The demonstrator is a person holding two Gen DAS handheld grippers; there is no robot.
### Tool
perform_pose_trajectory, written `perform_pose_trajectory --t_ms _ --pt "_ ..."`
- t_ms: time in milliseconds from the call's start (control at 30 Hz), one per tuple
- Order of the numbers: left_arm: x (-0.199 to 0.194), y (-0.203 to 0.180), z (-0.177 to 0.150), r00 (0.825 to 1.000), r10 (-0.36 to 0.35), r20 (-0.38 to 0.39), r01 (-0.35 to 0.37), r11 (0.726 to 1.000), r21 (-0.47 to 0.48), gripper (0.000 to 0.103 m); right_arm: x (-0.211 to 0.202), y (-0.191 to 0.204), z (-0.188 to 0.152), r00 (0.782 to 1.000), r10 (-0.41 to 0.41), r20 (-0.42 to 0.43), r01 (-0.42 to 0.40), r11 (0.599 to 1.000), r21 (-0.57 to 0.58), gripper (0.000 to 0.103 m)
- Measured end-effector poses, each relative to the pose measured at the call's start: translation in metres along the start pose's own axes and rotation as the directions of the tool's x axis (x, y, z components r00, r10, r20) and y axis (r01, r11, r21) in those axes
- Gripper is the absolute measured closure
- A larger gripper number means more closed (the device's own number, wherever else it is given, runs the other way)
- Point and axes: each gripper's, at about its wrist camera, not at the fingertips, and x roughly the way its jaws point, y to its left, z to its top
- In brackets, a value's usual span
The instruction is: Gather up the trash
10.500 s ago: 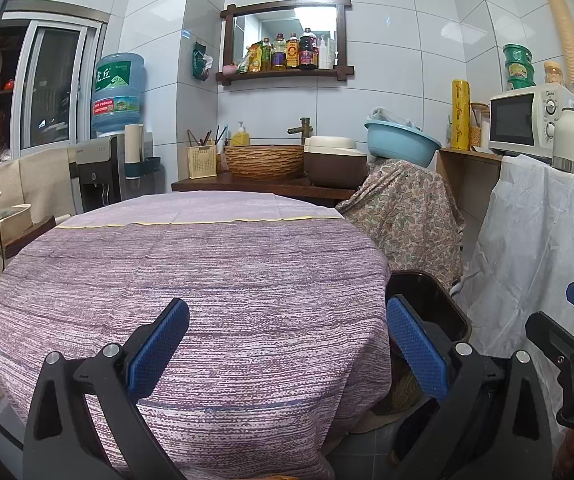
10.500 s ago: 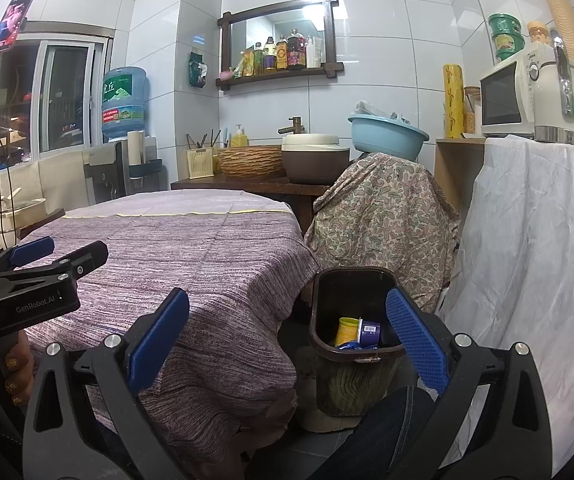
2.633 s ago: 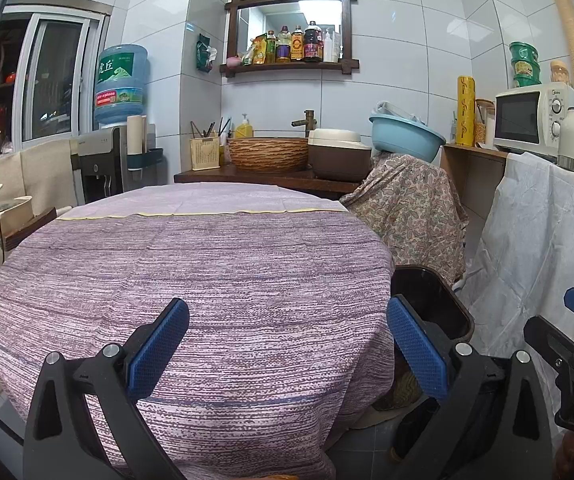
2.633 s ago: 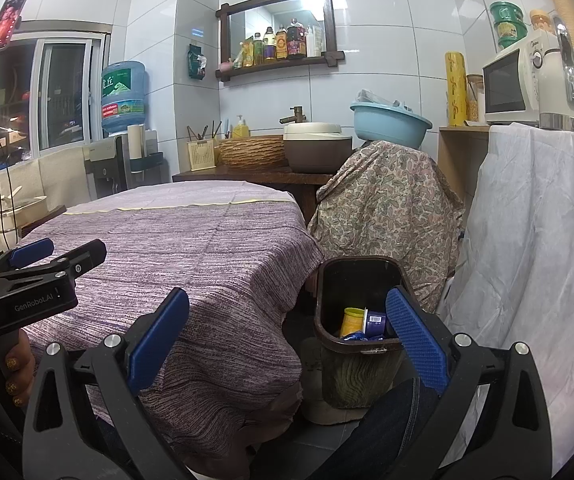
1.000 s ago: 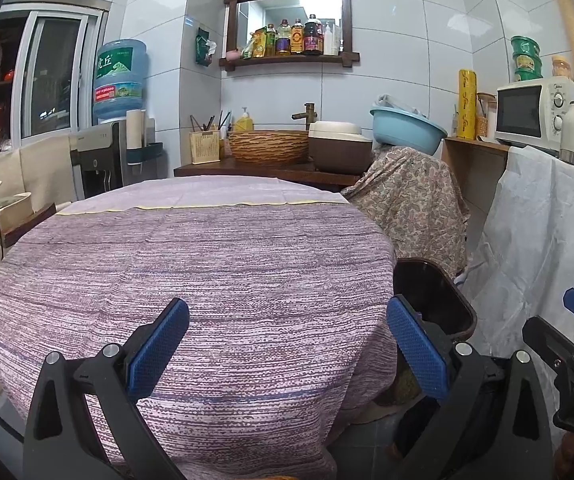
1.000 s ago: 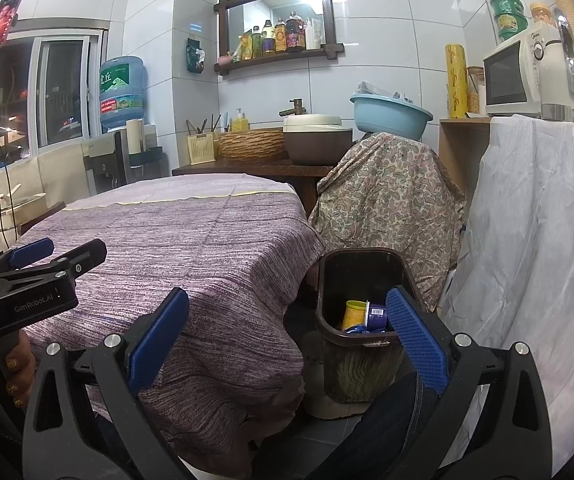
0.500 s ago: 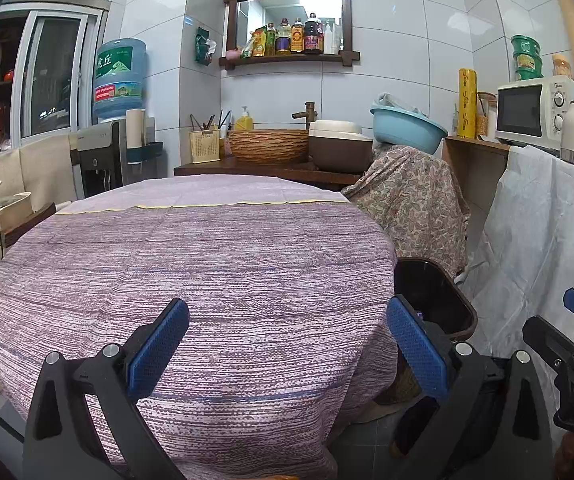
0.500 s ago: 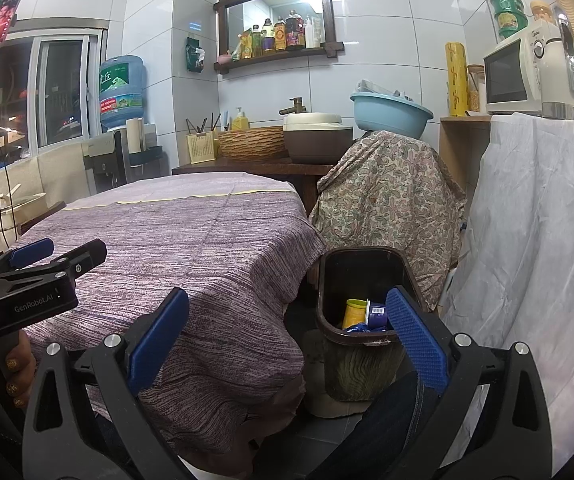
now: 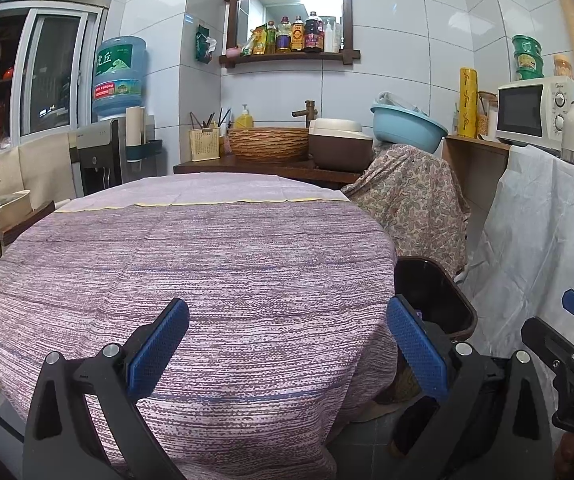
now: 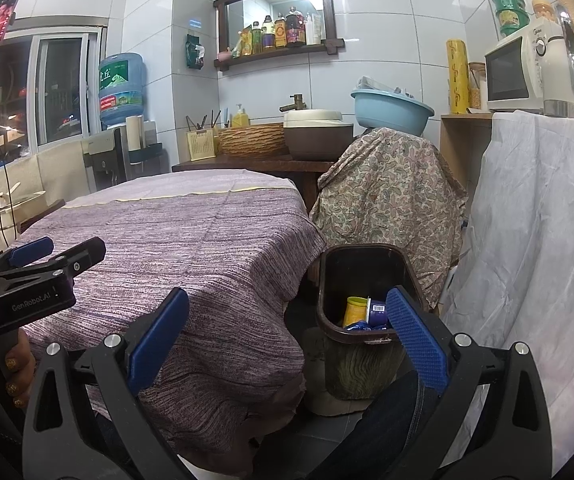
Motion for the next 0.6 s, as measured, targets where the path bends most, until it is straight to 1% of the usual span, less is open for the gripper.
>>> perform_pose_trajectory --t_ms 133,267,600 --pt "-0.0022 0.0004 0.0007 1.0 -0.008 0.007 0.008 1.0 0.002 0.005 0.0006 0.0007 -0.0003 1.0 -0.002 0.002 0.002 1.0 0.0 0.006" --pt "-0.0011 0.0021 0.0006 1.0 0.003 0.0 -0.003 1.0 -0.004 0.005 0.0005 0.0012 -0.0009 1.0 -0.003 0.003 0.003 1.0 0.001 0.006" --pt "-0.0006 0.0 0.0019 1.0 0.001 -0.003 -0.001 1.0 0.005 0.005 -0.0001 -0.0005 -0.0001 1.0 -0.006 0.0 0.006 1.0 0.008 0.006"
